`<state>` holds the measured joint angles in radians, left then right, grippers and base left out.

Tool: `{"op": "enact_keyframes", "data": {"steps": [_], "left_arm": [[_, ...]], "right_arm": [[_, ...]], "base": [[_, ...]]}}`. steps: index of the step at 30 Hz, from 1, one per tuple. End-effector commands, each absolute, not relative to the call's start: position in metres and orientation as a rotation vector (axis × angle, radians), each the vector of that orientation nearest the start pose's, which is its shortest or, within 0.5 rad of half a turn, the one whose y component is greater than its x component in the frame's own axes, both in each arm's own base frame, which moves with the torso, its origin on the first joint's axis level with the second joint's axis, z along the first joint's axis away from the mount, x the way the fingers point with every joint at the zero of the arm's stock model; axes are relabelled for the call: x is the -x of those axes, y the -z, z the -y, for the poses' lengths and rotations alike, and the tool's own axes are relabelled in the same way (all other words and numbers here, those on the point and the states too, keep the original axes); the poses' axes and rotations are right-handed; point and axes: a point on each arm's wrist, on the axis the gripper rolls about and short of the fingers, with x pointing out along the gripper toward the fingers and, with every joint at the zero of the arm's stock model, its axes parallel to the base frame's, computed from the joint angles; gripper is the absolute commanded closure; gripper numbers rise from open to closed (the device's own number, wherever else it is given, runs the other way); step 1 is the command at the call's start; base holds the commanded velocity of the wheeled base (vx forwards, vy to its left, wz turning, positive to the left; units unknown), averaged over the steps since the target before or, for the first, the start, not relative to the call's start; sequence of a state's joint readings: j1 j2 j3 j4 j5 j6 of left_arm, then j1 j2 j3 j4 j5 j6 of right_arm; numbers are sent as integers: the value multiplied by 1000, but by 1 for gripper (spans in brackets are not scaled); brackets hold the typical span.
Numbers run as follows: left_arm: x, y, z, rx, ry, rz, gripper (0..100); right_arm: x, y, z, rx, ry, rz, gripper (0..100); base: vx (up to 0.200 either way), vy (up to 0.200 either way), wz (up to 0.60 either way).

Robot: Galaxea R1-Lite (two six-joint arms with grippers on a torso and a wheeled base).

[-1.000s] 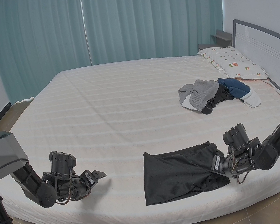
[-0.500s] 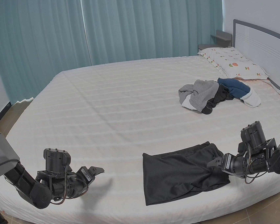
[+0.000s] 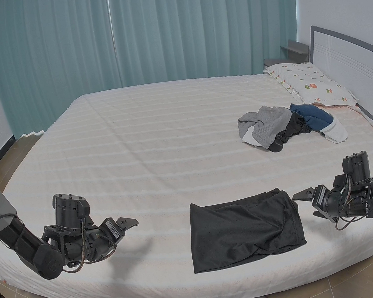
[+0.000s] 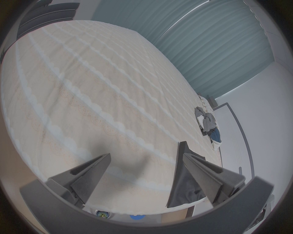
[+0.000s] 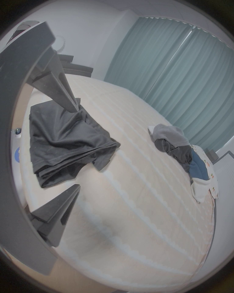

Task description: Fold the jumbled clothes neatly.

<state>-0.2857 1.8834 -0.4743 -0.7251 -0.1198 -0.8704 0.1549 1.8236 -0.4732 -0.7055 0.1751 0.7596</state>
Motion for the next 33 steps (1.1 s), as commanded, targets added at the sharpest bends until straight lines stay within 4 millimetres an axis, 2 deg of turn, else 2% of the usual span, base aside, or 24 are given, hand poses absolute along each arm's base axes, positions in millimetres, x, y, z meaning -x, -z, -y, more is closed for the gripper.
{"op": "enact_keyframes", "data": {"steps": [1, 7, 12, 13, 18, 22, 26, 30, 33], "left_arm": [[-260, -64, 83, 768, 82, -800, 0], [-258, -63, 92, 753, 101, -811, 0], [-258, -63, 92, 752, 100, -812, 0], [-258, -63, 92, 752, 100, -812, 0], [-258, -61, 92, 750, 98, -818, 0], [-259, -62, 92, 748, 98, -816, 0], [-262, -64, 94, 750, 108, -805, 0], [-280, -78, 103, 761, 146, -743, 0], [-293, -78, 110, 757, 160, -734, 0]], "right_arm": [[-298, -47, -45, -751, -60, -742, 0], [-332, -35, -56, -749, -89, -719, 0], [-343, -28, -61, -745, -97, -719, 0], [-343, -28, -61, -745, -97, -719, 100], [-350, -18, -63, -742, -88, -732, 100], [-353, -20, -56, -750, -70, -713, 100], [-353, -27, -41, -767, -38, -681, 100], [-353, -31, -30, -786, -19, -657, 100], [-351, -32, -29, -805, -13, -657, 100]], "base": [[0, 0, 0], [0, 0, 0], [0, 0, 0], [0, 0, 0], [0, 0, 0], [0, 0, 0], [0, 0, 0], [0, 0, 0], [0, 0, 0]]}}
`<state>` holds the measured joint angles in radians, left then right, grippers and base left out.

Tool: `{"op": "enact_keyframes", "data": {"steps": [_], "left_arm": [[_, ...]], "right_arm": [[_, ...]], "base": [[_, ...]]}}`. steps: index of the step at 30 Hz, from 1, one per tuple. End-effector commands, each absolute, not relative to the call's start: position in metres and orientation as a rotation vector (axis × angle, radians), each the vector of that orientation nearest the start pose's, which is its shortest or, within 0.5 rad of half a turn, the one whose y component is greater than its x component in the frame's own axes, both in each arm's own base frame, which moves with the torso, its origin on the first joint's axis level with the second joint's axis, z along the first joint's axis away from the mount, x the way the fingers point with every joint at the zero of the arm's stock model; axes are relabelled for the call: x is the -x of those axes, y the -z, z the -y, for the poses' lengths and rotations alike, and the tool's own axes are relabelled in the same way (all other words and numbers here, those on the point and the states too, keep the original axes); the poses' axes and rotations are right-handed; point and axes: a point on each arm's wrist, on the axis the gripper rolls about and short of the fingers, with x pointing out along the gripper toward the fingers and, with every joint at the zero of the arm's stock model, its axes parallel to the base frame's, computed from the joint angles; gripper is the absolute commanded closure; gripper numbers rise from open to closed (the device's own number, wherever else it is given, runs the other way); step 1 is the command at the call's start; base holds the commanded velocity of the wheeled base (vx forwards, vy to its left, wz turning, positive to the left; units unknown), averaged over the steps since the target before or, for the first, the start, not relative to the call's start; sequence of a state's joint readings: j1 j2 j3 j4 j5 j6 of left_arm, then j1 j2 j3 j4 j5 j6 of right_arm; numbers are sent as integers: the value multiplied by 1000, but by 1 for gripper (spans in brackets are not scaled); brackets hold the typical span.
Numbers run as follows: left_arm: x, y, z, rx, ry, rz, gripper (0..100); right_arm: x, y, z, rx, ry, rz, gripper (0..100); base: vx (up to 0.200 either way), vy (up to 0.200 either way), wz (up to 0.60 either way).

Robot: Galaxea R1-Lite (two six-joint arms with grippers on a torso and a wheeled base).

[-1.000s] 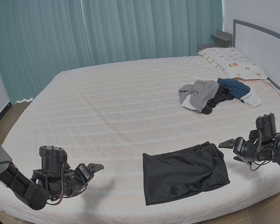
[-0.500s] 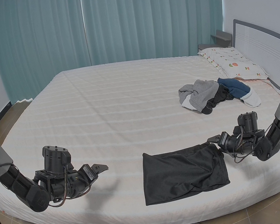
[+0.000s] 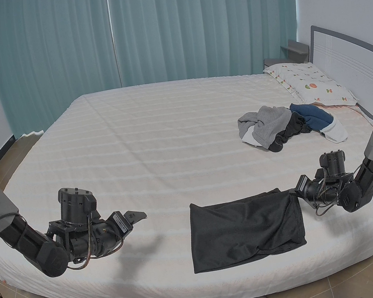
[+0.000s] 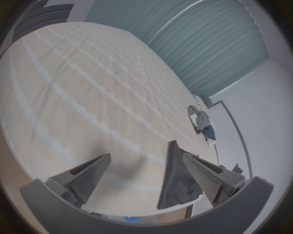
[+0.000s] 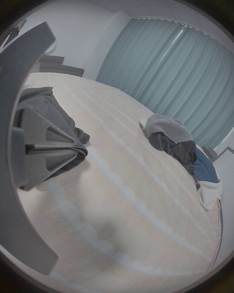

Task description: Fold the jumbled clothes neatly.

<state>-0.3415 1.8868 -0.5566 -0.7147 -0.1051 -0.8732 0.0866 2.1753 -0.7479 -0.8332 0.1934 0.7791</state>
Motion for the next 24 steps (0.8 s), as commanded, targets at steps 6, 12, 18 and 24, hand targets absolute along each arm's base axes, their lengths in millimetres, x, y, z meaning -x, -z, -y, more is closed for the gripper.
{"op": "enact_keyframes", "data": {"steps": [6, 12, 18, 24], "left_arm": [[-318, -58, 140, 722, 175, -808, 0], [-334, -35, 173, 694, 222, -845, 0], [-351, -29, 202, 679, 259, -834, 0], [-360, -21, 221, 664, 273, -837, 0]], "right_arm": [[-352, -30, -31, -815, -15, -663, 100], [-351, -33, -32, -814, -20, -659, 100], [-347, -31, -34, -813, -34, -644, 100], [-346, -32, -35, -829, -44, -623, 100]], "base": [[0, 0, 0], [0, 0, 0], [0, 0, 0], [0, 0, 0]]}}
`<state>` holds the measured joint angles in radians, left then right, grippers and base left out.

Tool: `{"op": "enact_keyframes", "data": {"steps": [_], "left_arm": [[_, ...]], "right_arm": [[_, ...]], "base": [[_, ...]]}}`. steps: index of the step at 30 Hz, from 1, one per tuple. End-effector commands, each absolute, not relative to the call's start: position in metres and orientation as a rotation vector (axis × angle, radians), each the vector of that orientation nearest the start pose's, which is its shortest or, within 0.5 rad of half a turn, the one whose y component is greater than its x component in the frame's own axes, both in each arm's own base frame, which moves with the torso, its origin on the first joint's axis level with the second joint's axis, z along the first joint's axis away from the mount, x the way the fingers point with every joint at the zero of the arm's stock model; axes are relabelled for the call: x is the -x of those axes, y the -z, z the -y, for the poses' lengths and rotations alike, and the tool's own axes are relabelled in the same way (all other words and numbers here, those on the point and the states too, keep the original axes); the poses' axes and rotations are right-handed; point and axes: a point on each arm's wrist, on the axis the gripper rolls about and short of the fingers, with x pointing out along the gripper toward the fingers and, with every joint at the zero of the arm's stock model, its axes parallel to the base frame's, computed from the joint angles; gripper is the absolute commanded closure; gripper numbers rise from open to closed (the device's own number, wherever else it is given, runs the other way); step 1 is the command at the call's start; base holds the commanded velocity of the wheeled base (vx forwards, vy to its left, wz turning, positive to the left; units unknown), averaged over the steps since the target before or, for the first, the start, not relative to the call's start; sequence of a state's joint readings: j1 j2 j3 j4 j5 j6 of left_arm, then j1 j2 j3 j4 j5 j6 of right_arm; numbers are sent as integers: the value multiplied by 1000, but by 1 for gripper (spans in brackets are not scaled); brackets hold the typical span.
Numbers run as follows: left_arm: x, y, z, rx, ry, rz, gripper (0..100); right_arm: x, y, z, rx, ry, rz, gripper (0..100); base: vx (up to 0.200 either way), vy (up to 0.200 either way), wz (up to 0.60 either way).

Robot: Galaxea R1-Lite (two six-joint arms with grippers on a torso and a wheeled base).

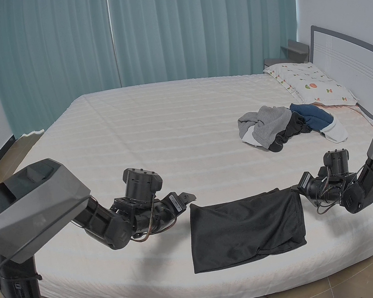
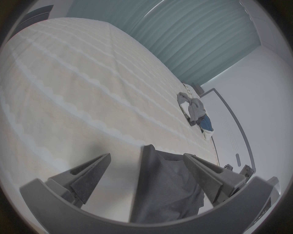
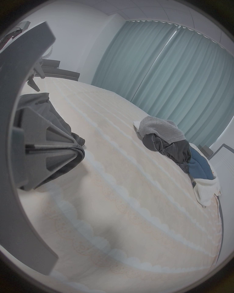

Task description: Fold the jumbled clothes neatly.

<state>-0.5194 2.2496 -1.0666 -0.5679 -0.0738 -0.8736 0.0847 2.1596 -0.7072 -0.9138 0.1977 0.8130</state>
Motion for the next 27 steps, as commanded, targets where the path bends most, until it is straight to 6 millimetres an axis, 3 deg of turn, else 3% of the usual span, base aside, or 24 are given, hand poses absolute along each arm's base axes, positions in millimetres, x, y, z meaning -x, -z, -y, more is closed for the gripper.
{"op": "enact_keyframes", "data": {"steps": [1, 7, 12, 13, 22, 27], "left_arm": [[-361, -22, 221, 665, 275, -835, 0], [-369, -13, 241, 652, 274, -805, 0], [-378, -9, 245, 650, 218, -750, 0], [-378, -8, 247, 657, 206, -747, 100], [-370, -3, 241, 658, 164, -788, 100], [-379, -13, 229, 675, 48, -686, 100]], "right_arm": [[-346, -32, -35, -829, -44, -623, 100], [-346, -33, -35, -832, -42, -621, 100], [-344, -31, -35, -832, -39, -628, 100], [-344, -31, -35, -832, -38, -631, 100], [-344, -29, -35, -832, -36, -635, 100], [-344, -28, -35, -830, -32, -640, 100]], "base": [[0, 0, 0], [0, 0, 0], [0, 0, 0], [0, 0, 0], [0, 0, 0], [0, 0, 0]]}}
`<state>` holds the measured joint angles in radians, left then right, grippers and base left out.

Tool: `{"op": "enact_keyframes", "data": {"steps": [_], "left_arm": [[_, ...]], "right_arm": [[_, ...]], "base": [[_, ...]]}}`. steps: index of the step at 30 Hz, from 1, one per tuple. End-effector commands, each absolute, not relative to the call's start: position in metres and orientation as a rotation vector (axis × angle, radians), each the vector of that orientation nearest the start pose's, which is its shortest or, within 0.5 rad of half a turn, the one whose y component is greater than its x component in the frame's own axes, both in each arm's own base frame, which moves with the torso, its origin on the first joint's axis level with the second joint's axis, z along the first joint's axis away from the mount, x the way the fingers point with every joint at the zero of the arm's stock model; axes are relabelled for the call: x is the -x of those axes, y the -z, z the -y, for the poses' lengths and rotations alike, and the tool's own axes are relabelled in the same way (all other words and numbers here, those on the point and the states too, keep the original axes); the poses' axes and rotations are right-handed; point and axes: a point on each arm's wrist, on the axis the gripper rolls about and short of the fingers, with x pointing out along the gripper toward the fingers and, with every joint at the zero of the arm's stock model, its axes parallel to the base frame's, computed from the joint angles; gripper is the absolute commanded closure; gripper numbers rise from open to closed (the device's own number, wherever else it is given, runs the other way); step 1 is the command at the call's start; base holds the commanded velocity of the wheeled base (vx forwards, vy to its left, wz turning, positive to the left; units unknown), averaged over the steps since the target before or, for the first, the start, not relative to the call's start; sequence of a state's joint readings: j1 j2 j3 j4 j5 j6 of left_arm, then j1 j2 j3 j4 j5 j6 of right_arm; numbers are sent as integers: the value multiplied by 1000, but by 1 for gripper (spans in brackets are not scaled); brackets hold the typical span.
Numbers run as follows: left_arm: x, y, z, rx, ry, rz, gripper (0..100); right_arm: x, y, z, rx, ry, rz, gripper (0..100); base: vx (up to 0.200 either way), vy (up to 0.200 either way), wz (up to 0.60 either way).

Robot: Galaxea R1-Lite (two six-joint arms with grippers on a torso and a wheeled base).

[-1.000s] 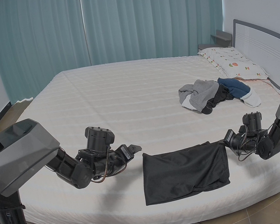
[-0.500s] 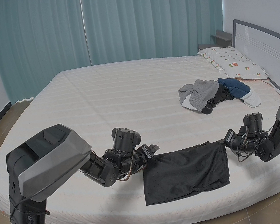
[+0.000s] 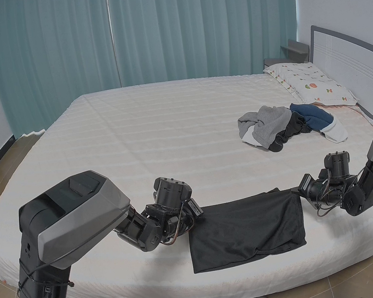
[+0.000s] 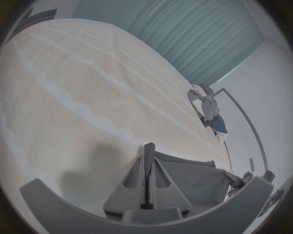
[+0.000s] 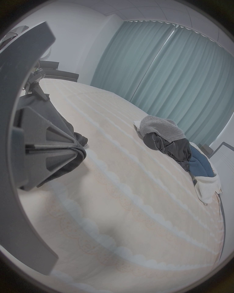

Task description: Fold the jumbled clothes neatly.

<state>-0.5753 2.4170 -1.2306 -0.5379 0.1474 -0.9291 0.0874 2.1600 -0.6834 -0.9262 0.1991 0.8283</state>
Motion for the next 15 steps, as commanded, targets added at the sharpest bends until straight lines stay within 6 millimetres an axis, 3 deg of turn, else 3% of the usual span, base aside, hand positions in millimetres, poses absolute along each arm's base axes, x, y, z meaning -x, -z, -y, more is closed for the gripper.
{"op": "enact_keyframes", "data": {"steps": [1, 6, 15], "left_arm": [[-383, -20, 220, 690, 22, -660, 100], [-385, -26, 209, 701, 1, -648, 100], [-380, -18, 212, 682, 0, -678, 100]], "right_arm": [[-344, -26, -35, -829, -32, -641, 100], [-347, -27, -35, -829, -37, -635, 100], [-364, -16, -51, -810, -70, -634, 100]], "base": [[0, 0, 0], [0, 0, 0], [0, 0, 0]]}}
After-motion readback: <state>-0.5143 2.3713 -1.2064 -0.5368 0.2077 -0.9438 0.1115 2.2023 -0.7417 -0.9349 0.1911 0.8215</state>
